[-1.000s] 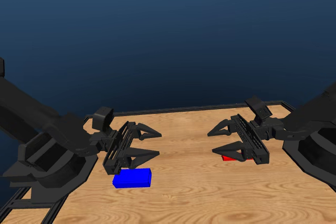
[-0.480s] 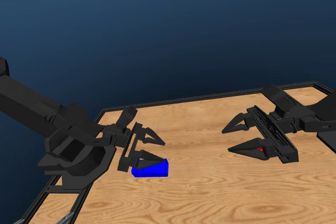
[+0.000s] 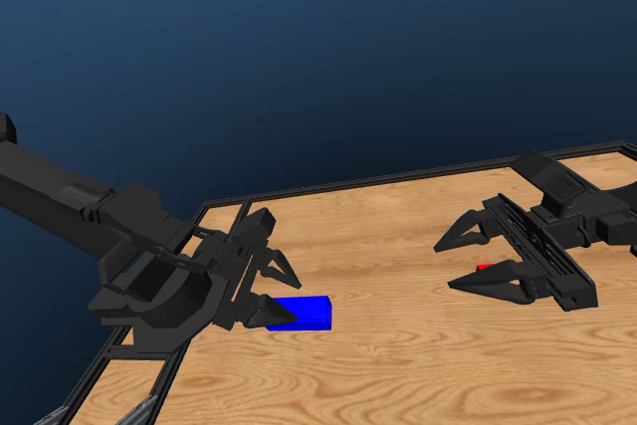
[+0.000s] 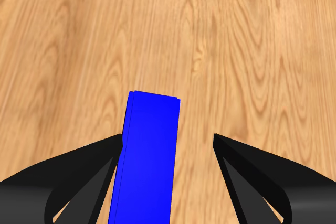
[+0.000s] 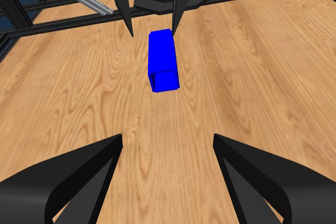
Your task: Insert peg into socket
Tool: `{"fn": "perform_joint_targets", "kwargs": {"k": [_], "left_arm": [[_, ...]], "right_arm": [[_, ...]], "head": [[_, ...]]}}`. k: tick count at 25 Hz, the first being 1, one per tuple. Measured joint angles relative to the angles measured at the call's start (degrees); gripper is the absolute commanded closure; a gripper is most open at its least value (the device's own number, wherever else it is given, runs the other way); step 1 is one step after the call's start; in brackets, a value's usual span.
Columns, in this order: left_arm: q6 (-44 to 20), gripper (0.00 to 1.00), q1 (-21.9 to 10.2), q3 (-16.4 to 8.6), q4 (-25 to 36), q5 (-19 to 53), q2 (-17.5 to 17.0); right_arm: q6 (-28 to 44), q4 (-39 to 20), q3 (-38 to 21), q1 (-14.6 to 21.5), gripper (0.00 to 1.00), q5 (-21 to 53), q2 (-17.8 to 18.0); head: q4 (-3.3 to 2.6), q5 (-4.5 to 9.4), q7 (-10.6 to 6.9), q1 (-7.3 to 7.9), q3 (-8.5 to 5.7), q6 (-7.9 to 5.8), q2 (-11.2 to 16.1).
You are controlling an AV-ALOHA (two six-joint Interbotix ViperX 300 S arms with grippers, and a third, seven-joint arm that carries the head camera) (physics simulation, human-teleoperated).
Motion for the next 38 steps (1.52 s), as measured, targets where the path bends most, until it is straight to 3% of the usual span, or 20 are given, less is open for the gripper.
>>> {"fn": "perform_joint_targets", "kwargs": {"k": [5,10,14,17,18,19,20,34,38], "left_arm": [[-8.11,0.00,-0.62,0.41,5.22,5.76,-0.32],[-14.91,0.00,-0.47,4.77,7.50,6.15,1.47],[-16.45,0.00,-0.81,7.24,5.18,1.51,5.98],[-14.46,0.00,-0.59,7.37,3.27,1.12,6.07],[-13.61,0.19,-0.52,7.37,2.42,1.11,6.08],[-12.85,0.52,-0.44,7.42,1.74,1.02,6.08],[-12.16,1.00,-0.32,7.47,1.14,0.96,6.08],[-10.85,1.00,-0.17,6.82,0.07,2.30,6.22],[-11.20,1.00,-0.21,5.97,0.53,3.86,6.62]], "right_arm": [[0.48,-0.22,-0.53,-0.17,0.00,1.32,0.04],[1.09,-0.18,-0.74,-0.30,0.00,2.60,0.22],[1.59,0.20,-0.68,-0.57,0.00,3.56,0.22],[1.99,0.24,-0.48,-0.82,0.00,4.50,0.22],[2.12,0.25,-0.37,-0.91,0.00,4.83,0.21],[2.27,0.27,-0.30,-1.01,0.00,5.16,0.21],[2.48,0.32,-0.15,-1.11,0.00,5.43,0.21],[5.80,0.82,1.68,-1.67,0.00,6.47,0.57],[6.55,1.22,3.48,-2.67,0.00,10.09,0.41]], "head": [[0.21,-0.35,-1.03,1.10,-0.06,0.17,0.71],[0.31,-0.79,-2.37,2.05,-0.15,0.14,1.54],[0.31,-0.99,-3.48,2.64,-0.28,-0.06,2.29],[0.27,-1.00,-4.21,2.88,-0.36,-0.28,2.68],[0.24,-0.98,-4.46,2.90,-0.39,-0.38,2.79],[0.19,-0.95,-4.68,2.90,-0.41,-0.50,2.88],[0.15,-0.91,-4.89,2.88,-0.43,-0.60,2.94],[-0.19,-0.35,-5.22,1.77,-0.52,-1.10,2.99],[-0.66,-0.28,-6.84,0.93,-0.52,-1.91,2.75]]}}
